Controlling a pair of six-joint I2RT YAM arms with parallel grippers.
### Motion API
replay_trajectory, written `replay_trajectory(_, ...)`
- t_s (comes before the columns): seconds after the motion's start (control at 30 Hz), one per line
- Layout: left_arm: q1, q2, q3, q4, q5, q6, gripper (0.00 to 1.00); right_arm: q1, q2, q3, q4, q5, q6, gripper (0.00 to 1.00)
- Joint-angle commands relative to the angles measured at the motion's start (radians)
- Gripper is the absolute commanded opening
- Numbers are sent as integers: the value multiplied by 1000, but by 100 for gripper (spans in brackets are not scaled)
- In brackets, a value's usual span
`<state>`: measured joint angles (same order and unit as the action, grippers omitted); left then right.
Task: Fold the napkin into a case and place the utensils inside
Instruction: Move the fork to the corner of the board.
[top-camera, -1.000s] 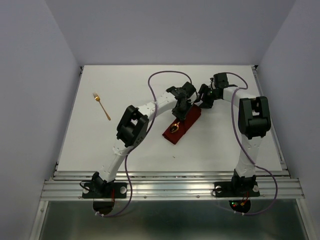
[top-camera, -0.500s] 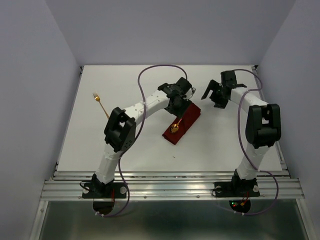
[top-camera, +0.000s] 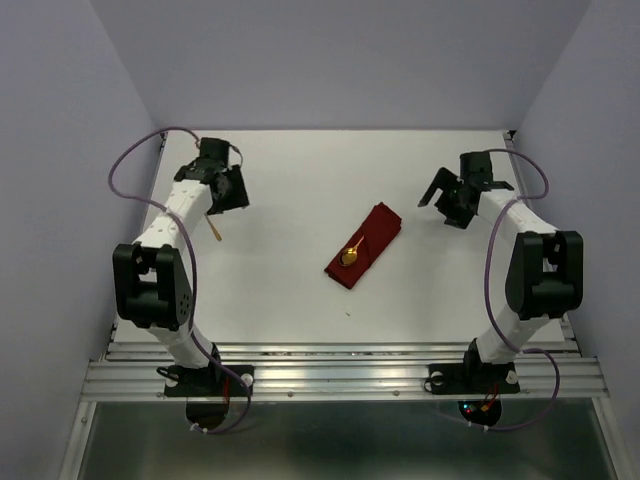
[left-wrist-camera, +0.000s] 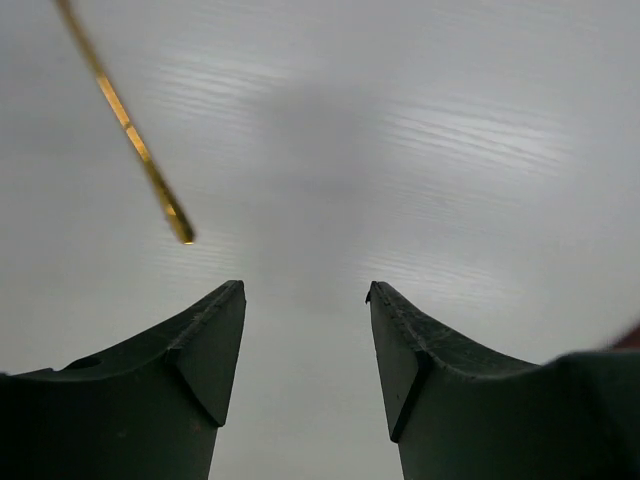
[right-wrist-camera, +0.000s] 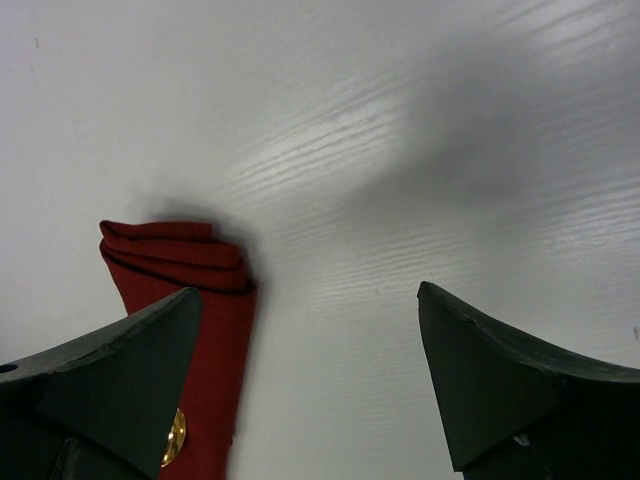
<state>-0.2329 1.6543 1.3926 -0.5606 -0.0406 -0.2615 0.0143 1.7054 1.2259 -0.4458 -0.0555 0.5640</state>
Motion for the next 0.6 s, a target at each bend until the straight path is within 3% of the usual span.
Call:
replay_trajectory(0.0, 151, -7, -64, 27, -88, -84, 68, 6, -50, -29, 30, -85, -13, 94)
replay_trajectory(0.2, 322, 137, -44, 60, -125, -131, 68, 6, -69, -57, 55, -156, -9, 94)
replay_trajectory(0.57, 331, 295, -61, 194, 51, -151, 72, 6, -89, -100, 81, -216, -6, 94)
